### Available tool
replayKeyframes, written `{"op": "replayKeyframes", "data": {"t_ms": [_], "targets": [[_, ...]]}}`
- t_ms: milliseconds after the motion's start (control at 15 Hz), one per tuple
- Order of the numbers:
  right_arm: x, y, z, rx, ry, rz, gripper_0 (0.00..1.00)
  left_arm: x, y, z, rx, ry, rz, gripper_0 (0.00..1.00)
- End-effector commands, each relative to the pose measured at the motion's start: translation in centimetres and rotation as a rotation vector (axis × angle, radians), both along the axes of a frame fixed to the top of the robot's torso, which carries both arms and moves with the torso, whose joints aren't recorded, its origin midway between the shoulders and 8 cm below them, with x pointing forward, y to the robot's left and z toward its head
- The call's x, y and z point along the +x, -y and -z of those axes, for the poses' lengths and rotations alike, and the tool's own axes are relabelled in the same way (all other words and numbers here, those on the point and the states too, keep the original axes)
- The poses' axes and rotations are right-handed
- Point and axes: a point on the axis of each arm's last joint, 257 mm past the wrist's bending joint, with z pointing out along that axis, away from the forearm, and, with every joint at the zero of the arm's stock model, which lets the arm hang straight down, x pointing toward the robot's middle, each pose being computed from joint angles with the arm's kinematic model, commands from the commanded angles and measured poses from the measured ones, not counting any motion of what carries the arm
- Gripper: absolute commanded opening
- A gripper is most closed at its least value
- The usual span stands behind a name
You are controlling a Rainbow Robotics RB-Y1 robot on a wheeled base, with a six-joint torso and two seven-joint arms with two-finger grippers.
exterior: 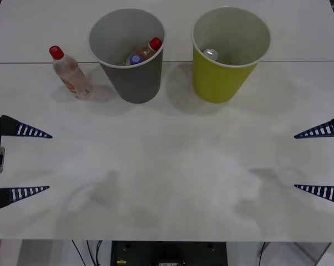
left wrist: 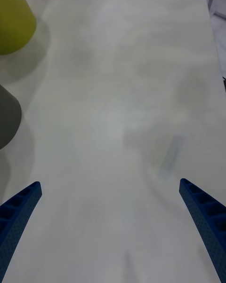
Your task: Put the can into the green bin and the plastic bottle into the gray bin
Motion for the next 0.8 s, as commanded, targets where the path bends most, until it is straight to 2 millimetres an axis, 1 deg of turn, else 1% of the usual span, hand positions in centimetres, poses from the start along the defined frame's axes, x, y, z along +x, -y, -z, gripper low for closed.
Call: {"op": "replayKeyframes", "data": {"t_ms": [67, 133, 400, 533, 600, 667, 733, 800], "targets": [[0.0, 0.0, 0.0, 0.0, 0.0, 0.0, 1.0, 0.0, 0.0, 0.0, 0.0, 0.0, 0.0, 1.0], [0.0, 0.0, 0.0, 0.0, 0.0, 0.0, 1.0, -0.7, 0.0, 1.5, -0.02, -0.04, -0.015, 1.0], [0.0, 0.0, 0.0, 0.0, 0.0, 0.0, 1.0, -0.4, -0.3, 1.4, -0.014, -0.047, -0.03, 1.0], [0.0, 0.0, 0.0, 0.0, 0.0, 0.0, 1.0, 0.2, -0.3, 1.2, -0.035, -0.068, -0.09, 1.0], [0.0, 0.0, 0.0, 0.0, 0.0, 0.0, 1.0, 0.3, -0.1, 1.2, -0.043, -0.083, -0.114, 1.0], [0.0, 0.0, 0.0, 0.0, 0.0, 0.0, 1.0, 0.4, 0.5, 0.7, -0.092, -0.118, -0.154, 1.0], [0.0, 0.0, 0.0, 0.0, 0.0, 0.0, 1.0, 0.7, 0.5, 0.7, -0.118, -0.132, -0.195, 1.0], [0.0, 0.0, 0.0, 0.0, 0.0, 0.0, 1.0, 1.4, 0.1, 0.9, -0.12, -0.123, -0.252, 1.0]]}}
